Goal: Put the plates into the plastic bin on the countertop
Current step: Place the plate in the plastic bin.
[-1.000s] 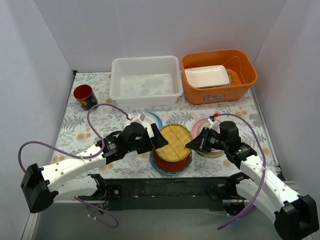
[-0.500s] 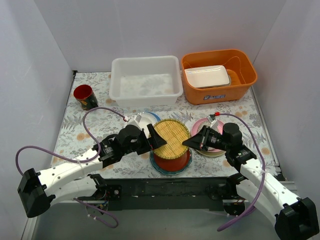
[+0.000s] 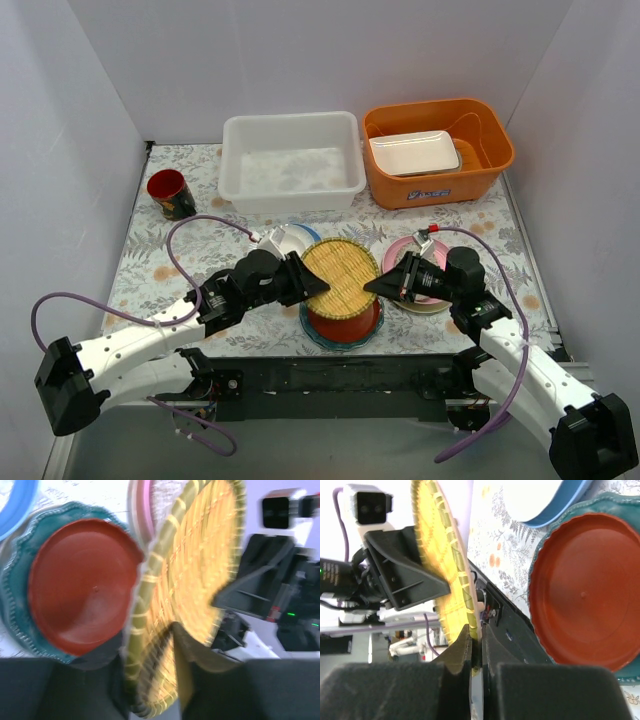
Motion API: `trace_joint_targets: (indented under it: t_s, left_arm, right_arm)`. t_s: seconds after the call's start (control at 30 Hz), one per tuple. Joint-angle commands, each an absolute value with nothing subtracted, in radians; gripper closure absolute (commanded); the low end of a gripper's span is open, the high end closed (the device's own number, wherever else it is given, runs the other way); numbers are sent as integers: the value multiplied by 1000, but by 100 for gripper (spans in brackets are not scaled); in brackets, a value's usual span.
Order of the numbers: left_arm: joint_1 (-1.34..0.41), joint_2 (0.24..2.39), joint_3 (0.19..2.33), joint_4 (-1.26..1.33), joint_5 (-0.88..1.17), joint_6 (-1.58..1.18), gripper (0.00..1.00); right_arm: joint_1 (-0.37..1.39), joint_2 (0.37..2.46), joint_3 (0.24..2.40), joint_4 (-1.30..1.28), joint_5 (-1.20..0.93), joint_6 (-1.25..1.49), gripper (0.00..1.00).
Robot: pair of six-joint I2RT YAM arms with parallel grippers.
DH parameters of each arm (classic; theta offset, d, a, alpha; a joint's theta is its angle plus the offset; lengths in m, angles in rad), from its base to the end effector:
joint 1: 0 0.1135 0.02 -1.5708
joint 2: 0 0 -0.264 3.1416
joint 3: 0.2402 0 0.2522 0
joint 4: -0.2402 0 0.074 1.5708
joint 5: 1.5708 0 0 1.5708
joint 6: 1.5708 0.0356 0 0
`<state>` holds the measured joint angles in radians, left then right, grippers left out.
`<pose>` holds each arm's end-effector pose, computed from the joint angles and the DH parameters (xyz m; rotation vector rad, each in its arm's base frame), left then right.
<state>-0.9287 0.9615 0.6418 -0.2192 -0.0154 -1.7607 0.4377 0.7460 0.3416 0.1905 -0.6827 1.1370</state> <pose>0.1288 -0.1714 0.2537 -1.0389 2.3242 -1.4029 0.1483 0.0942 0.2299 0.1482 2.0913 1.6564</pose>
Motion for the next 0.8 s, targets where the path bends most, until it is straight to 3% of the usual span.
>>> trace_joint_targets:
  t_s: [0.0, 0.03, 0.07, 0.37, 0.4, 0.43, 0.53, 0.63, 0.77]
  left_arm:
    - [-923, 959, 646, -204, -5, -1743, 88]
    - [-923, 957, 644, -206, -5, -1747, 97]
    - [-922, 957, 640, -204, -3, -1750, 100]
    - [-922, 942, 623, -199, -2, -1766, 100]
    - [-923, 942, 629, -204, -2, -1764, 100]
    - [-922, 949, 632, -207, -2, -1761, 100]
    - [-922, 962, 644, -210, -2, -1758, 100]
    - [-922, 977, 672, -222, -5, -1746, 100]
    - [-922, 997, 693, -241, -17, -1756, 100]
  right_arm:
    - [434, 741, 347, 281, -730, 1157, 99]
    - [433, 742, 347, 276, -732, 1152, 99]
    - [433, 741, 347, 273, -733, 1147, 99]
    - [433, 741, 359, 212, -735, 1100, 95]
    - [433, 739, 360, 207, -735, 1097, 91]
    - [434, 738, 367, 187, -735, 1091, 77]
    - [433, 733, 377, 155, -735, 1060, 56]
    - [433, 726, 388, 118, -727, 1039, 41]
    - [433, 732, 413, 20, -712, 985, 31]
